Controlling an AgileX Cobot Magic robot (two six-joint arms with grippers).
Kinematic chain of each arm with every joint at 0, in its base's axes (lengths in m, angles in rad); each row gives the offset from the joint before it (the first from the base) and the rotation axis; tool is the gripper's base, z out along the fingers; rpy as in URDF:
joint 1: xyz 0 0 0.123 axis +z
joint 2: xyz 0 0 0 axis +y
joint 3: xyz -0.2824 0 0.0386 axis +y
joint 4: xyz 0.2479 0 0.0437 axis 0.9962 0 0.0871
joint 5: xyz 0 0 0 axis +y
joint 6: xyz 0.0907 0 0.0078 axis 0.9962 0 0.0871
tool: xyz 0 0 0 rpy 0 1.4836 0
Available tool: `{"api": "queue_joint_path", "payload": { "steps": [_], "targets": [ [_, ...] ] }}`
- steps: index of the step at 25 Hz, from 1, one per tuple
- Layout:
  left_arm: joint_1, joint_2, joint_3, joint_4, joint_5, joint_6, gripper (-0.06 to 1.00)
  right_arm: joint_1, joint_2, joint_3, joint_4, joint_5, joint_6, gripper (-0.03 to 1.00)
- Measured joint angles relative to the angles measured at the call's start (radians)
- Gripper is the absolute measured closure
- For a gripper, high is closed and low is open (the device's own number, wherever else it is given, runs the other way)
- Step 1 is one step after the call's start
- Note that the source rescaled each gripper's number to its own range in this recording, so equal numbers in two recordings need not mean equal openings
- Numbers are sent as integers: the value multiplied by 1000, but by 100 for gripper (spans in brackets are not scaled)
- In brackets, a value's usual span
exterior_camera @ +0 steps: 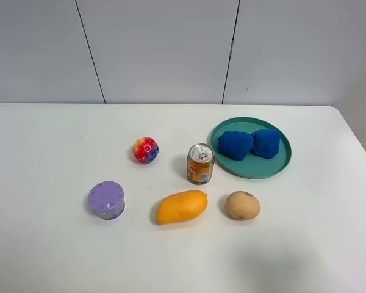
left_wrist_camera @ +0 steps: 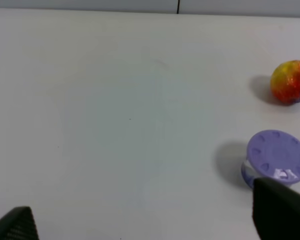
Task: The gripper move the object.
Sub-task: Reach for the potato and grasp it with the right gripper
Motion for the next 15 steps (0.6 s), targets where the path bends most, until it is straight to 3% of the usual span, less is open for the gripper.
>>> {"api": "queue_joint_path", "payload": {
  "steps": [15],
  "targets": [
    [0,0,0,0,0,0,-6,0,0,0,0,0,0,6]
  ]
}}
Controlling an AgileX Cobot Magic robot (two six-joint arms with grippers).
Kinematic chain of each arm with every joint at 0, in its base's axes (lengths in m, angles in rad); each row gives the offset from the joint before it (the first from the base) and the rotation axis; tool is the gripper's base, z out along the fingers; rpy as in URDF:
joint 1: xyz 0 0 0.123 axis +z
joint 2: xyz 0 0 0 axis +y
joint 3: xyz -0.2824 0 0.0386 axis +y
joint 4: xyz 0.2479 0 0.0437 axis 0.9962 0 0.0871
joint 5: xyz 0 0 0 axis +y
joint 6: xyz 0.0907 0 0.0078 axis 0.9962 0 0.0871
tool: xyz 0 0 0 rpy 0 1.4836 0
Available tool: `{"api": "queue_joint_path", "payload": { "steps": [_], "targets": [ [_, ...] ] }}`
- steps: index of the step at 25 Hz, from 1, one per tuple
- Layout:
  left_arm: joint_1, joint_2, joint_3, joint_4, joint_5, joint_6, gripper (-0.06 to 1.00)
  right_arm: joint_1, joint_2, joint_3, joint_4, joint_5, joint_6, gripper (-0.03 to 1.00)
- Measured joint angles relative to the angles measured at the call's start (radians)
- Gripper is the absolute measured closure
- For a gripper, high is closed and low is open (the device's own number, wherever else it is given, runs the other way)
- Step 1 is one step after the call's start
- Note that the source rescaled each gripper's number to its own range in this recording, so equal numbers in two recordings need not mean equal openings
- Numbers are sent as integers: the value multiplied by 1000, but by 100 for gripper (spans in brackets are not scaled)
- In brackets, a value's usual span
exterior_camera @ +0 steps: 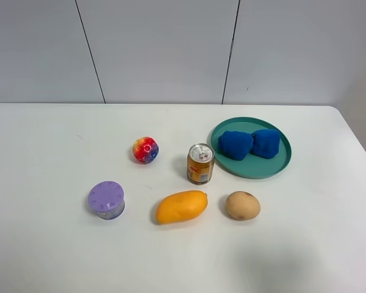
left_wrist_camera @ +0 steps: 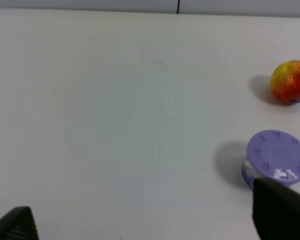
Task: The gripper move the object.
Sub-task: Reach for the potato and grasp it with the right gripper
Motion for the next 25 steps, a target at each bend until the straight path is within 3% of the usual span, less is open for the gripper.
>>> {"api": "queue_joint_path", "payload": {
  "steps": [7,12,18,22,25],
  "targets": [
    [0,0,0,0,0,0,-6,0,202,-186,30,93,-38,6],
    [0,0,0,0,0,0,-6,0,490,-331,172,127,-145,6],
    [0,0,0,0,0,0,-6,0,833,-377,327,82,-322,6],
    [0,0,0,0,0,0,-6,28,1001,-377,314,45,-421,6],
    [0,0,0,0,0,0,-6,138,1091,-377,229,-24,-455,6]
  ]
}}
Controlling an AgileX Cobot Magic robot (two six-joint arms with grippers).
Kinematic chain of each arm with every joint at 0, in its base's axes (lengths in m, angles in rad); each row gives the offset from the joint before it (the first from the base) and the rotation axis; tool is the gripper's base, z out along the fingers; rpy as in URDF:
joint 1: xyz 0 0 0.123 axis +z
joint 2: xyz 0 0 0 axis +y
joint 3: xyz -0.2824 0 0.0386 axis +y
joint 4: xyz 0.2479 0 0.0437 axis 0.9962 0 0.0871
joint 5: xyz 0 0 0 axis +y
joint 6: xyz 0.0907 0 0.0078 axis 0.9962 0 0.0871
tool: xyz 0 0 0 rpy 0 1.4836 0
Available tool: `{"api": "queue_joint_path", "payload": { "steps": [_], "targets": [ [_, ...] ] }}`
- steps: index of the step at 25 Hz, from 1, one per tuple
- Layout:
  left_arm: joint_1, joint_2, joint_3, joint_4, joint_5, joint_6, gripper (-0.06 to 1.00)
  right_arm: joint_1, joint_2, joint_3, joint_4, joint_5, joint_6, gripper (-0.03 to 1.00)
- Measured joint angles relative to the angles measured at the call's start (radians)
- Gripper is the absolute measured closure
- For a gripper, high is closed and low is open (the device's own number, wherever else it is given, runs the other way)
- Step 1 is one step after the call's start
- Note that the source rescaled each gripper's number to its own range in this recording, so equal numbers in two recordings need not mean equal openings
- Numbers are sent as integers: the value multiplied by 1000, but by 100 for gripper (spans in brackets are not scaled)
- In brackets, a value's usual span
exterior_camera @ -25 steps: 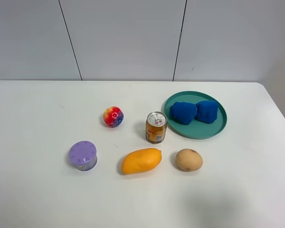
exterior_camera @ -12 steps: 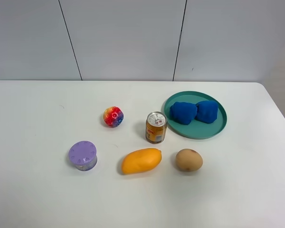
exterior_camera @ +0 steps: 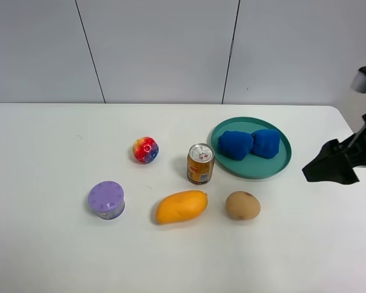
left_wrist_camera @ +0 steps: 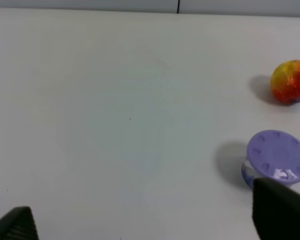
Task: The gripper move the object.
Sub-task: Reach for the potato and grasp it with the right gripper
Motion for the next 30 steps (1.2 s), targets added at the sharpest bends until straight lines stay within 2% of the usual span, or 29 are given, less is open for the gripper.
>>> {"api": "queue_joint_path", "payload": {
  "steps": [5,9,15,23,30],
  "targets": [
    [0,0,0,0,0,0,-6,223,118,0,-116,-136,-7,6],
    [0,0,0,0,0,0,-6,324,236,0,-175,-196,21,6],
    [0,0,0,0,0,0,-6,332,400,-1,-239,-263,86,6],
    [0,0,0,0,0,0,-6,332,593,-1,-229,-326,83,6],
    [0,0,0,0,0,0,-6,332,698,-1,-184,-399,34,6]
  ]
}}
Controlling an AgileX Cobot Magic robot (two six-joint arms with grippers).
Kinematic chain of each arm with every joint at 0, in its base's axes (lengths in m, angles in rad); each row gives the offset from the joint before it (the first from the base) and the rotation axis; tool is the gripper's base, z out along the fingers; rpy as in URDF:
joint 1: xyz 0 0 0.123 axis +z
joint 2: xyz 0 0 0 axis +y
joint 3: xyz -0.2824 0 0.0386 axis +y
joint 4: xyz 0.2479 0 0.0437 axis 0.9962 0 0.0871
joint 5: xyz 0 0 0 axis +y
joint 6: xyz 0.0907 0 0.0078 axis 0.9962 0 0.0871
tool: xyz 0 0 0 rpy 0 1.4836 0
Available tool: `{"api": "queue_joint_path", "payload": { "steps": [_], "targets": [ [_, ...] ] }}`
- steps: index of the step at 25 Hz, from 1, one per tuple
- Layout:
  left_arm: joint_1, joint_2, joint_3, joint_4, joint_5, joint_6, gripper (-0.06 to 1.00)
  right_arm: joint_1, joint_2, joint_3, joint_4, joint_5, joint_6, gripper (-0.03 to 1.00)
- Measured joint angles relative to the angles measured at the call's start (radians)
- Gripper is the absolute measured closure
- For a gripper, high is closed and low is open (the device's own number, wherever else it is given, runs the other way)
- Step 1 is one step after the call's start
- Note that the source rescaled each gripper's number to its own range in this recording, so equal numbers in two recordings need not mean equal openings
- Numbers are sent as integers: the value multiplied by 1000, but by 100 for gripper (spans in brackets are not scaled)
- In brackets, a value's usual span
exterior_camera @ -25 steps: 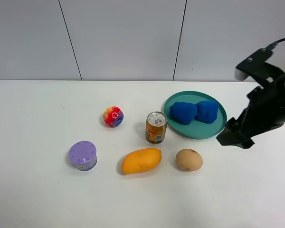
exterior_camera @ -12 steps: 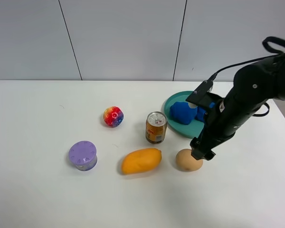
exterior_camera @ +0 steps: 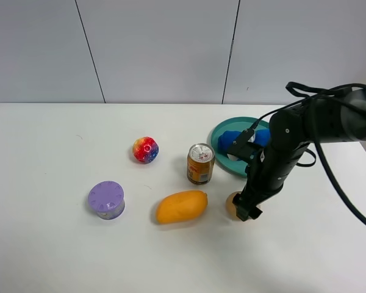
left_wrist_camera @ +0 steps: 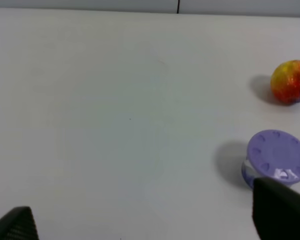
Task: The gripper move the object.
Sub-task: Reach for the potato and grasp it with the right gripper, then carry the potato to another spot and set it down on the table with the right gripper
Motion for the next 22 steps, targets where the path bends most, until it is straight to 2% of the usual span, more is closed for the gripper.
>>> {"api": "queue_joint_path", "payload": {
  "steps": [4,6,8,11,12,15,19,22],
  "targets": [
    [0,0,0,0,0,0,-6,0,48,0,29,-31,-32,8],
    [0,0,0,0,0,0,-6,0,65,0,35,-37,-35,19],
    [0,0,0,0,0,0,-6,0,71,0,44,-35,-36,41],
    [0,0,0,0,0,0,-6,1,70,-1,44,-35,-36,81],
    [0,0,0,0,0,0,-6,1,68,-5,44,-30,-36,86],
    [0,0,0,0,0,0,-6,2,48,-44,43,49,-30,93],
    [0,0,0,0,0,0,-6,32,-67,-160,25,228,23,95],
    [0,0,0,0,0,0,-6,95,-166,-297,21,301,77,96]
  ]
}}
